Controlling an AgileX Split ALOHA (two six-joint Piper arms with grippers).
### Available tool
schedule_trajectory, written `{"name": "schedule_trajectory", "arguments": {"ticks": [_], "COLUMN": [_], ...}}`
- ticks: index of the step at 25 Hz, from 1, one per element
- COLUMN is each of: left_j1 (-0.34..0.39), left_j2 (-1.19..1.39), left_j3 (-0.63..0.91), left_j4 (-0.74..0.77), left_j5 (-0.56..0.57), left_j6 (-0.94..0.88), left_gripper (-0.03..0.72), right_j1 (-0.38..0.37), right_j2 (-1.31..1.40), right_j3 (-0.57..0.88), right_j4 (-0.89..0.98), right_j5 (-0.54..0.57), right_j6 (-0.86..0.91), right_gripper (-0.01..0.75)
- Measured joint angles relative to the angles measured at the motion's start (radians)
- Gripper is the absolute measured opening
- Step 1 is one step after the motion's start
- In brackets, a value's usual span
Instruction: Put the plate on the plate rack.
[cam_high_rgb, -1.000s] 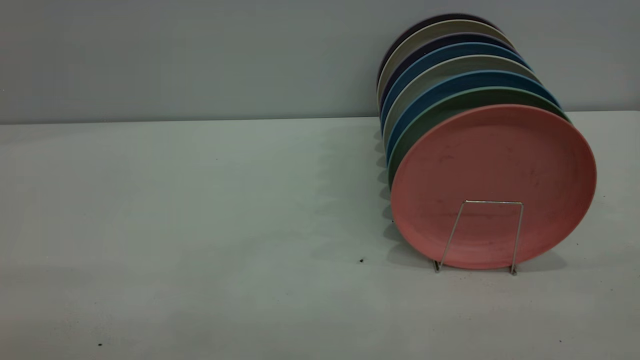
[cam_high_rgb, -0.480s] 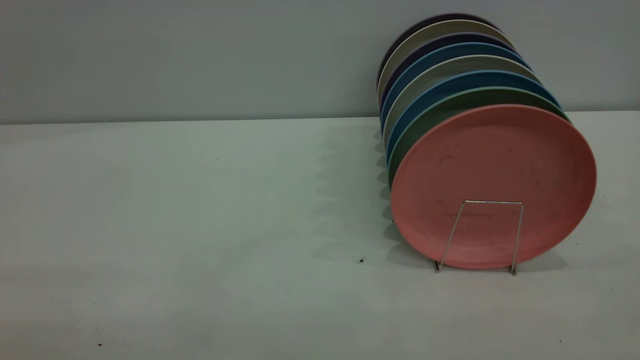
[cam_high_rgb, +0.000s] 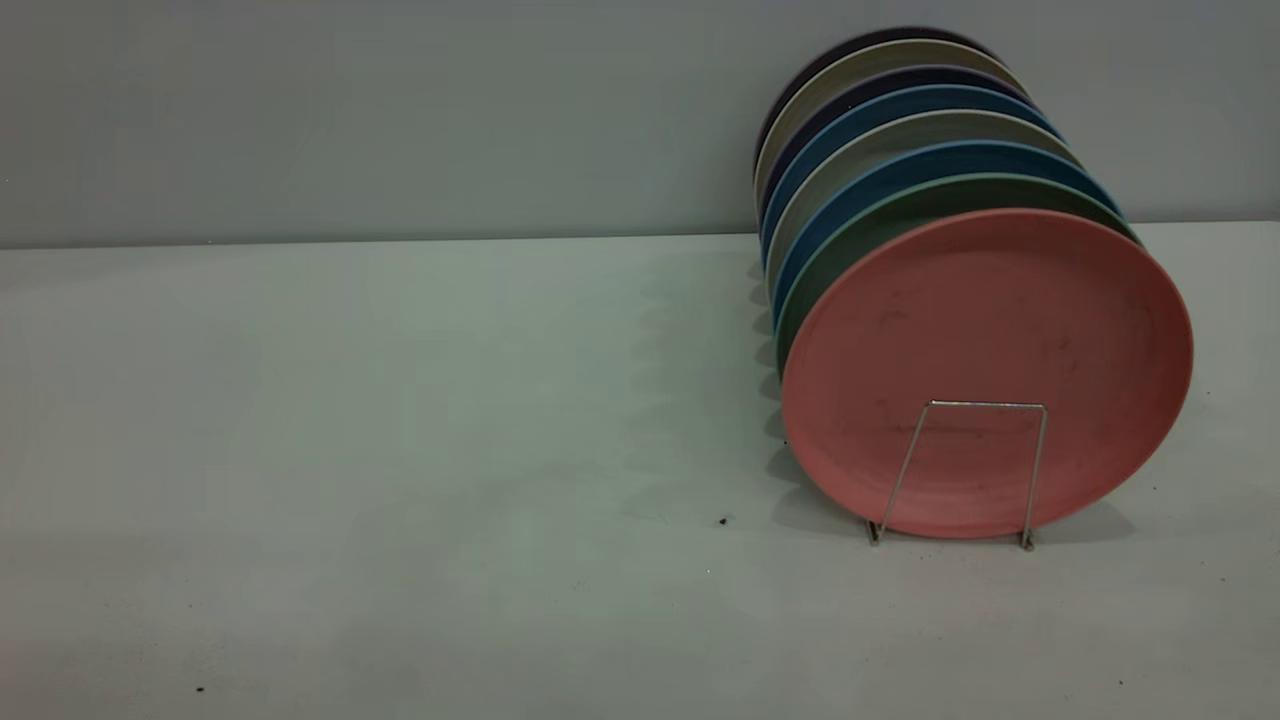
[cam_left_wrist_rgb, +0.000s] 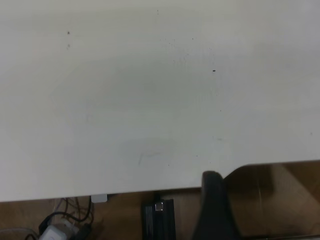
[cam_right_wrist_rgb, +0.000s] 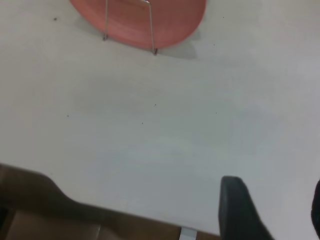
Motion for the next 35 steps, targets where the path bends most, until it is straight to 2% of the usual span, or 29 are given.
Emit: {"name": "schedule_trajectory", "arguments": {"ticks": [14, 35], "left_j1": [0.0, 0.0], "left_j2": [-0.234, -0.243], "left_j3": [0.0, 0.0], "left_j4": [0.0, 0.0], "left_j5": [0.004, 0.004], "left_j6": [0.0, -0.002], "left_gripper": [0.559, 0.559], "right_j1": [-0.02, -0.02], "right_j2": [-0.159, -0.165], "right_j3": [0.0, 0.0], "right_j4": [0.0, 0.001], "right_j5": [0.001, 0.002], "right_j6": [0.0, 0.0], "right_gripper": [0.371, 0.371]}}
